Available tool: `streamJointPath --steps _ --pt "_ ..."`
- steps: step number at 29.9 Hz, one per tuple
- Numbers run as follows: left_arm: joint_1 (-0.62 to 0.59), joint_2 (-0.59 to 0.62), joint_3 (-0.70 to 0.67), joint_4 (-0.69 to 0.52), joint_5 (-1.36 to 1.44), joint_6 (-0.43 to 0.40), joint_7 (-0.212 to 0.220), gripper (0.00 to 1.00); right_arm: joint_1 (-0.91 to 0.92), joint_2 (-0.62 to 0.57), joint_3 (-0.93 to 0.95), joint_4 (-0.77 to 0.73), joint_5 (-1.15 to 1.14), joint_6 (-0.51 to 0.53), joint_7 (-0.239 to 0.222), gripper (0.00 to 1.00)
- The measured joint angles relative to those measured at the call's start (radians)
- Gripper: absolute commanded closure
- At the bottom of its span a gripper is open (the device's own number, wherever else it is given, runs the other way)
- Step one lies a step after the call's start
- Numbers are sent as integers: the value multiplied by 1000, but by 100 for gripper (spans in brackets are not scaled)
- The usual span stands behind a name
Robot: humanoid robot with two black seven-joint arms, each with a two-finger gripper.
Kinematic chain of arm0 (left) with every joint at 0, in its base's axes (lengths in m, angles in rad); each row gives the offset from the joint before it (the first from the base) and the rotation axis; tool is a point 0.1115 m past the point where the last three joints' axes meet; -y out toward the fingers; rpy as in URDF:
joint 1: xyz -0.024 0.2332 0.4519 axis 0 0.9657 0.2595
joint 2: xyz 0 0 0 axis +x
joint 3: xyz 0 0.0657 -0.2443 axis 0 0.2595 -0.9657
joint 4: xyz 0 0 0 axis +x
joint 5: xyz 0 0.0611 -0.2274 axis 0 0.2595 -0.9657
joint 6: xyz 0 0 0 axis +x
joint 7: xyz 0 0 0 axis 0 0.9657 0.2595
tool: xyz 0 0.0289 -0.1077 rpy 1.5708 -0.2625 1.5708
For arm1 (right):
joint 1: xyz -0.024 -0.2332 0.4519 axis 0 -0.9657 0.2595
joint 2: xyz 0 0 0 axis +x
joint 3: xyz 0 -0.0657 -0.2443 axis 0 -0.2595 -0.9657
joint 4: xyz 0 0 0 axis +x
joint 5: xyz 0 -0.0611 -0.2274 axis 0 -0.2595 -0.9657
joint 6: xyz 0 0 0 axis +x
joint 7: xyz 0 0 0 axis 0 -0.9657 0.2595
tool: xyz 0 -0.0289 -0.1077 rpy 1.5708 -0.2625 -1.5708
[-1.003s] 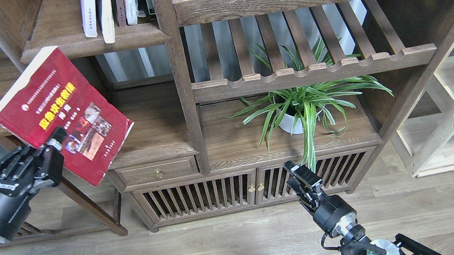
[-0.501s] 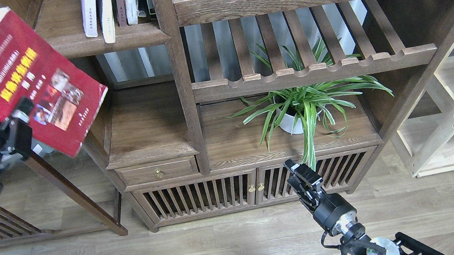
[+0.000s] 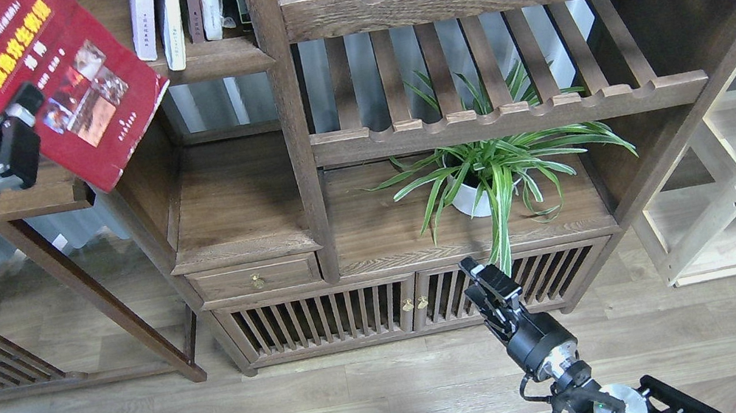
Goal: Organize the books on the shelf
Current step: 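Lift the red book with the left gripper up to the top shelf, then insert the red book upright into the top shelf with left gripper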
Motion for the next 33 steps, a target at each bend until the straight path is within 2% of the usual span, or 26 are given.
streamJointPath --steps 19,22,29,33 --pt "-156 46 19 45 -10 97 0 96 1 0 12 5 0 0 -4 25" --pt "-187 49 32 73 -10 100 0 96 0 0 12 5 1 0 -3 21" --pt "-263 69 68 158 -10 107 0 96 -1 0 13 5 0 0 -3 2" --pt "-301 73 101 201 -9 132 0 96 -1 0 18 5 0 0 -2 1"
